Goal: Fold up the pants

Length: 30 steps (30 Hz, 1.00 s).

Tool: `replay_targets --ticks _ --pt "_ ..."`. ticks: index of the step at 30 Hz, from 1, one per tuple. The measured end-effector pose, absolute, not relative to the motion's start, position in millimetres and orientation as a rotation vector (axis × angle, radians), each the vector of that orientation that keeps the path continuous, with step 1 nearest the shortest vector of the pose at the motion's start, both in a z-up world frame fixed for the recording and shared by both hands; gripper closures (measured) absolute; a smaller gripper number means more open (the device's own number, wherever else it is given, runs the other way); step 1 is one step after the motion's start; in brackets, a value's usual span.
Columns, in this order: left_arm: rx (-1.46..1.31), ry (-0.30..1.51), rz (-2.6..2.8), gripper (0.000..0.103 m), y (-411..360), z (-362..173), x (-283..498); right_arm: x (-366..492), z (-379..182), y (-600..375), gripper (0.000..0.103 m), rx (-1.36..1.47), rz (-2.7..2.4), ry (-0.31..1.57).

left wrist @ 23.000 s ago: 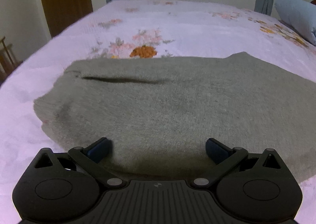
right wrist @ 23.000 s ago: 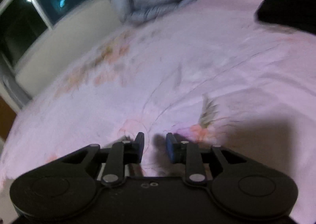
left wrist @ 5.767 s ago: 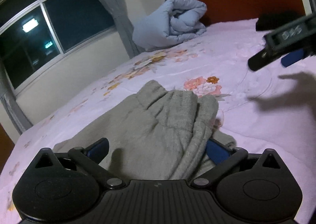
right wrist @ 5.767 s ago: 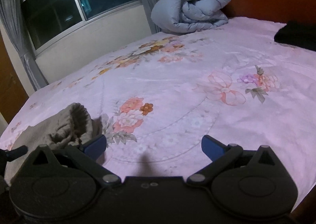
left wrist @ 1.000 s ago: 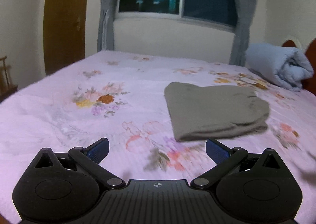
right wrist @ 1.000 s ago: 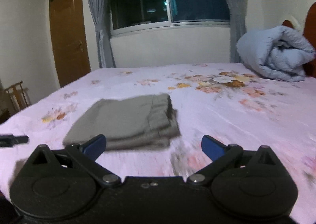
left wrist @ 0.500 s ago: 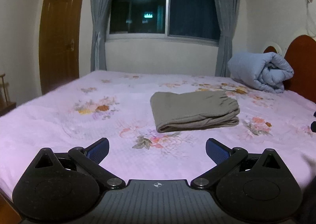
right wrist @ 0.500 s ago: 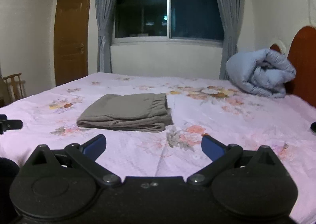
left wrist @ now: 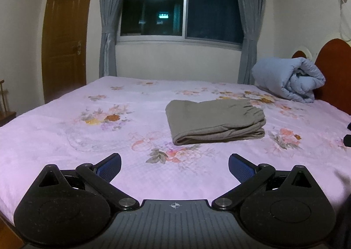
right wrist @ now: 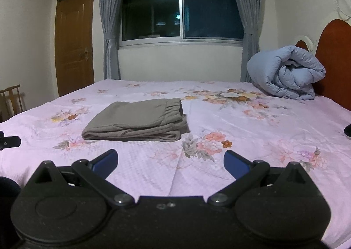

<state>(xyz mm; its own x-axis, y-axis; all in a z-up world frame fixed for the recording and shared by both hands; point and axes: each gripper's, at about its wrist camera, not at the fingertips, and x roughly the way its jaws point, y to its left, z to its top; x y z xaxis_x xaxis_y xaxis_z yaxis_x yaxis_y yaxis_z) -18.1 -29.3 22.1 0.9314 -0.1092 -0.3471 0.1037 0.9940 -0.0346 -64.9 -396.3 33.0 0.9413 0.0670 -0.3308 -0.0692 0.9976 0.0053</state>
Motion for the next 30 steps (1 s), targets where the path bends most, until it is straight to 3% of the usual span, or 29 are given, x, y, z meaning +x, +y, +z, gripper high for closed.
replay_targets --ticks 30 --pt "-0.019 0.331 -0.127 0.0 -31.7 23.7 -22.7 -65.8 32.4 -397.2 0.006 0.007 0.079 0.332"
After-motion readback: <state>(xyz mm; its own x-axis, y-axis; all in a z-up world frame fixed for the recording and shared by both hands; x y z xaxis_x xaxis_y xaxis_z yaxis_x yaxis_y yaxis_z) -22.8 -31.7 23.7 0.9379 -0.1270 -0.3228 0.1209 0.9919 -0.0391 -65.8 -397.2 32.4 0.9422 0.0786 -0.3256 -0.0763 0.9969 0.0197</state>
